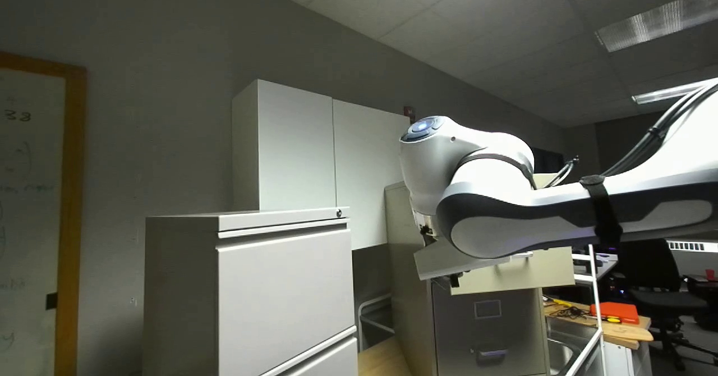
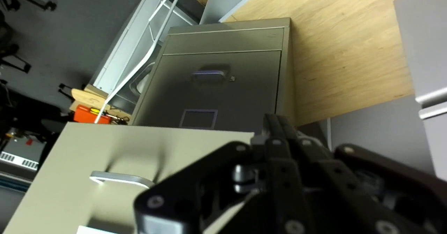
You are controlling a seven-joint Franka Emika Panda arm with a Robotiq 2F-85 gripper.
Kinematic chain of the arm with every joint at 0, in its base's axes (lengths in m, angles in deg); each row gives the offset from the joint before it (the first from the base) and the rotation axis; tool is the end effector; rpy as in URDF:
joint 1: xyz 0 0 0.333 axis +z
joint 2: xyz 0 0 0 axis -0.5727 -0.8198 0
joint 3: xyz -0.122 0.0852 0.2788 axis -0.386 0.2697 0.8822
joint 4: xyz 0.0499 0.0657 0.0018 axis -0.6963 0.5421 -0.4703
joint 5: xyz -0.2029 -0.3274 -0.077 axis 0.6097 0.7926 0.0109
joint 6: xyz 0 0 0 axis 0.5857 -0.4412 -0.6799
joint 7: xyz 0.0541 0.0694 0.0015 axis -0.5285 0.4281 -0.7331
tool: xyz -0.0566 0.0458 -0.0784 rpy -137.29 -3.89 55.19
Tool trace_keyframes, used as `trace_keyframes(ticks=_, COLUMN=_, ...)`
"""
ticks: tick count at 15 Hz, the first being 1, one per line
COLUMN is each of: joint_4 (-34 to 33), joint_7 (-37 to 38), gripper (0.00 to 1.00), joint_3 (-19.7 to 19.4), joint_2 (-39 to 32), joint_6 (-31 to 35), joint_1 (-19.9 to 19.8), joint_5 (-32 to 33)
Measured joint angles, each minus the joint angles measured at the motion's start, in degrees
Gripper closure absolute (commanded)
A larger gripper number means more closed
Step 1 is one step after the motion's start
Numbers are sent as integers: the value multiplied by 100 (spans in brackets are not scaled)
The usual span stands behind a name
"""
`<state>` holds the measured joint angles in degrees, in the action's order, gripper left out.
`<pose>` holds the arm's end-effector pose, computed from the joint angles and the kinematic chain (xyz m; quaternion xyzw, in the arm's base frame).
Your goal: Close the top drawer of the file cabinet
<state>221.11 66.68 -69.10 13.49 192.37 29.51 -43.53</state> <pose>0.3461 0.0736 0.6225 0.8531 -0.3899 0.2684 0.2197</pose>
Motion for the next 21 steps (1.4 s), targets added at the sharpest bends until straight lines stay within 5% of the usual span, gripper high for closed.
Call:
trace_keyframes(ticks=11, joint_4=216, joint_7=696, gripper=100, joint_3=-1116, joint_2=144, joint_6=1247, joint_1=-883, joint_5=565)
trace_keyframes(ticks=21, joint_4=-73, joint_7=956, gripper=100, joint_3=-1213, joint_2=-397, joint_6=2394, joint_1=-1354, joint_5=1053)
